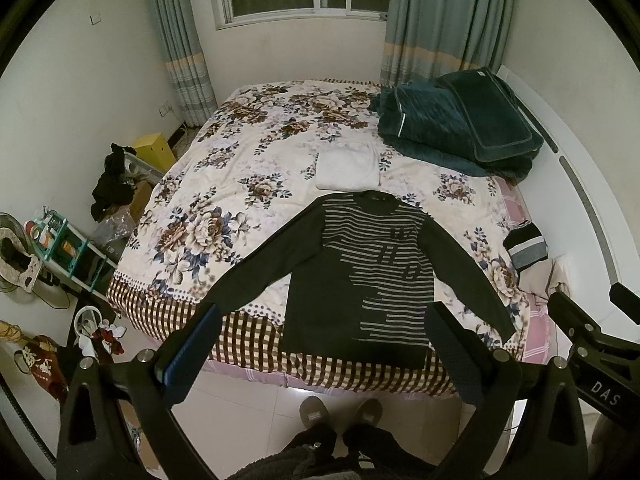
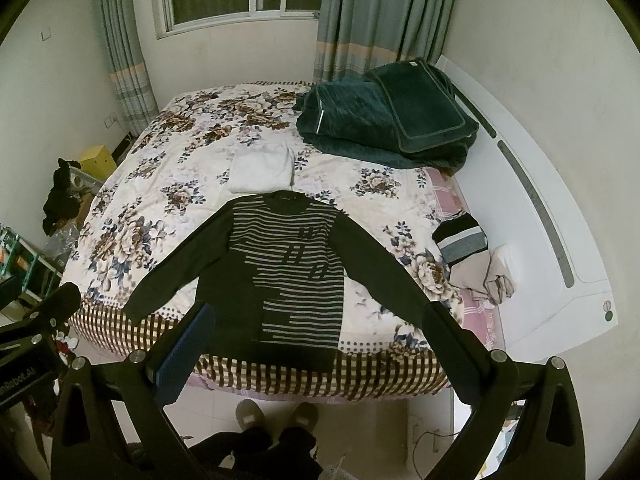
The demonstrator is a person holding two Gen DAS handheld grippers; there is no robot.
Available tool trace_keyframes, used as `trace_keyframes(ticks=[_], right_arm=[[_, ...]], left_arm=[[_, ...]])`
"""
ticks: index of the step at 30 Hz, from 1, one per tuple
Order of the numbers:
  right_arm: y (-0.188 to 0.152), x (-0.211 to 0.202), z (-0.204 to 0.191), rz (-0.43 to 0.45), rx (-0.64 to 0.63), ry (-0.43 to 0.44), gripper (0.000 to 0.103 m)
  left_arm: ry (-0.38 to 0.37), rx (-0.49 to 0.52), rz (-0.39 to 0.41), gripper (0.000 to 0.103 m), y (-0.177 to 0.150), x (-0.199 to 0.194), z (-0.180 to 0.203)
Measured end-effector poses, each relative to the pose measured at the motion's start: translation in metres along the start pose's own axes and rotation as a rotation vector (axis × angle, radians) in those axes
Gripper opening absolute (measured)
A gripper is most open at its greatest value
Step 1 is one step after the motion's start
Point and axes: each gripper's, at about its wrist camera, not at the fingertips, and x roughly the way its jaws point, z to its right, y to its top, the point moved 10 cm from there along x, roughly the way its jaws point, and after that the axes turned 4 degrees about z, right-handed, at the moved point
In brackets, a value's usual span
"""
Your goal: Fold small clothes
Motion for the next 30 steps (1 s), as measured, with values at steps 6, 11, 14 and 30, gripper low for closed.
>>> trace_keyframes(ticks=[6, 11, 14, 30], right_arm=[[-0.002, 0.001, 0.000, 0.001, 0.001, 0.000, 0.103], [-0.003, 0.001, -0.001, 0.003, 0.002, -0.002, 0.103], [-0.001, -0.002, -0.002, 0.003, 0.003, 0.001, 0.103], [0.003, -0.010, -0.006, 0.005, 0.004, 0.003, 0.103]], left_arm=[[-0.002, 0.001, 0.000, 0.103, 0.001, -0.004, 0.001], [-0.002, -0.006, 0.007, 0.103, -0.003, 0.000, -0.001], [0.000, -0.003, 0.006, 0.103, -0.003, -0.004, -0.001], [-0.002, -0.006, 0.009, 0.103, 0.015, -0.007, 0.001]])
